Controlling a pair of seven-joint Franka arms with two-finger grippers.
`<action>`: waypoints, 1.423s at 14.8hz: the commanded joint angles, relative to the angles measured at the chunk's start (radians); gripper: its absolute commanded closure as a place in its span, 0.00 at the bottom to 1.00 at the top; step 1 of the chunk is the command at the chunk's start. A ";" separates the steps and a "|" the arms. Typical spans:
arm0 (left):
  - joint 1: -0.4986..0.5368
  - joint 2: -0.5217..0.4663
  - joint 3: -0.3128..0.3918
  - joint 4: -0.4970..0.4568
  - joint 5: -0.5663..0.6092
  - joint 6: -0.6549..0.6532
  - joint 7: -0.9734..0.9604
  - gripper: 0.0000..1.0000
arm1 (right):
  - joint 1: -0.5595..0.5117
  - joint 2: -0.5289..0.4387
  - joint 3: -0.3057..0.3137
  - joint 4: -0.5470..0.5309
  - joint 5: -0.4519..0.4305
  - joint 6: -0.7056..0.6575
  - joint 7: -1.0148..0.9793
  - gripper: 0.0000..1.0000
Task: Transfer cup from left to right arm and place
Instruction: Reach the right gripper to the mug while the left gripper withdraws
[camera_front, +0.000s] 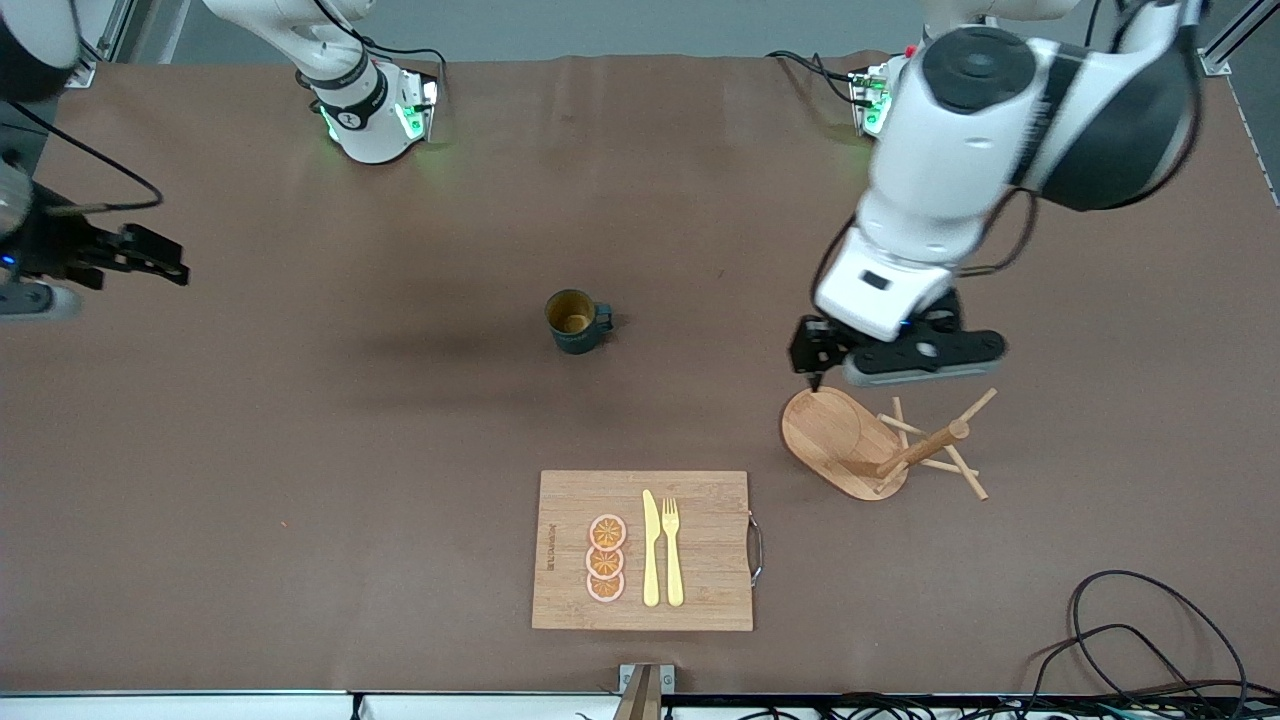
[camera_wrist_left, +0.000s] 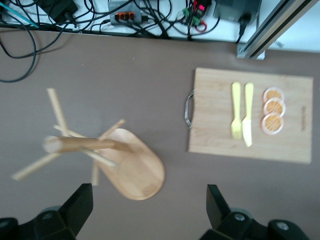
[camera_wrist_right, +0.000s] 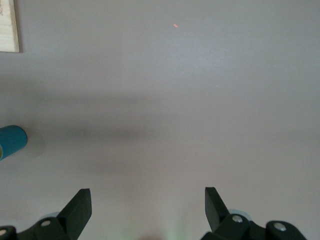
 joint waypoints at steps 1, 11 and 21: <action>0.059 -0.036 -0.012 -0.012 -0.047 -0.085 0.155 0.00 | 0.025 -0.035 0.004 -0.092 0.001 0.063 0.054 0.00; 0.048 -0.216 0.239 -0.052 -0.172 -0.253 0.577 0.00 | 0.441 0.052 0.004 -0.290 0.018 0.320 0.650 0.00; 0.227 -0.305 0.230 -0.108 -0.181 -0.331 0.717 0.00 | 0.584 0.109 0.001 -0.528 0.018 0.877 0.663 0.00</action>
